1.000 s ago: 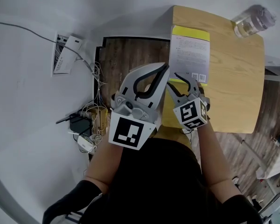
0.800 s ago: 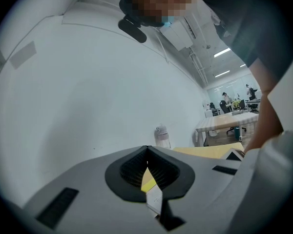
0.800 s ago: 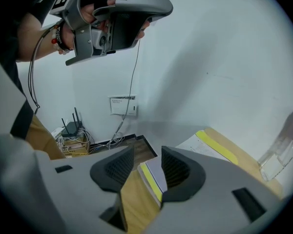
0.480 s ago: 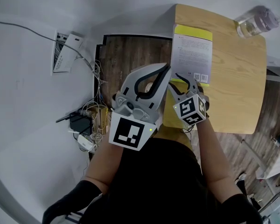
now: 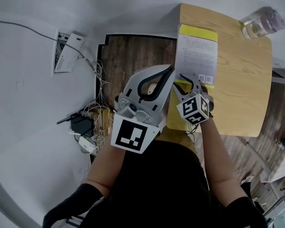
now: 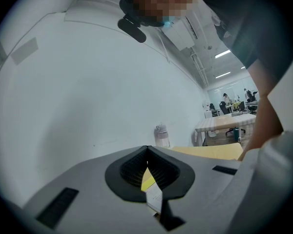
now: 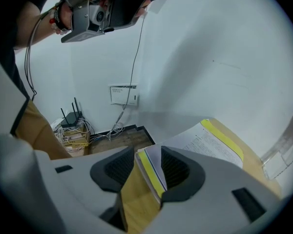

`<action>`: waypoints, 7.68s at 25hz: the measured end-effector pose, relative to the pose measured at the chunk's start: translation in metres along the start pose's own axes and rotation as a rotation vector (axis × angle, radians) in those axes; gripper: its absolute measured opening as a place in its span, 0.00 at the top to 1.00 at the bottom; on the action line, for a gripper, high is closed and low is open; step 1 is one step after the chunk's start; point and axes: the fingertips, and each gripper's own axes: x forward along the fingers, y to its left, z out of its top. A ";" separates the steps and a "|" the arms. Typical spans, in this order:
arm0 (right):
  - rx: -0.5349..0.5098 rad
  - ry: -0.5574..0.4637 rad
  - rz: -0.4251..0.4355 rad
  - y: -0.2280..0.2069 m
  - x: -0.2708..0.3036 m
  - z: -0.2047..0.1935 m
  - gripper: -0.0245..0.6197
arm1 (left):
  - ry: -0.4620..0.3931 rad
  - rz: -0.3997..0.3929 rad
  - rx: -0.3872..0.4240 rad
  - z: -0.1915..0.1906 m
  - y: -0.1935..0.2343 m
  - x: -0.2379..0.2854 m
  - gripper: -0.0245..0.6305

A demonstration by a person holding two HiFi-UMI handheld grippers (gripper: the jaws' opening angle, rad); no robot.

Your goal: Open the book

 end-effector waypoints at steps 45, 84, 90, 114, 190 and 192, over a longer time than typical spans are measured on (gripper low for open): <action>-0.083 -0.002 -0.137 -0.013 -0.014 -0.003 0.89 | -0.007 -0.012 -0.013 -0.002 0.003 0.002 0.95; 0.006 -0.116 -0.252 -0.050 -0.065 0.019 0.90 | -0.002 -0.060 0.067 0.018 -0.014 0.044 0.95; 0.000 -0.147 -0.257 -0.058 -0.078 0.024 0.90 | 0.004 -0.039 0.093 0.026 -0.021 0.047 0.95; 0.014 -0.232 -0.352 -0.102 -0.137 0.014 0.90 | -0.008 0.013 0.127 0.050 -0.050 0.059 0.95; 0.391 0.059 -0.403 -0.169 -0.170 -0.209 0.89 | 0.021 -0.023 0.097 0.046 -0.116 0.128 0.95; 0.404 0.067 -0.395 -0.167 -0.166 -0.213 0.89 | 0.027 -0.024 0.095 0.044 -0.116 0.128 0.95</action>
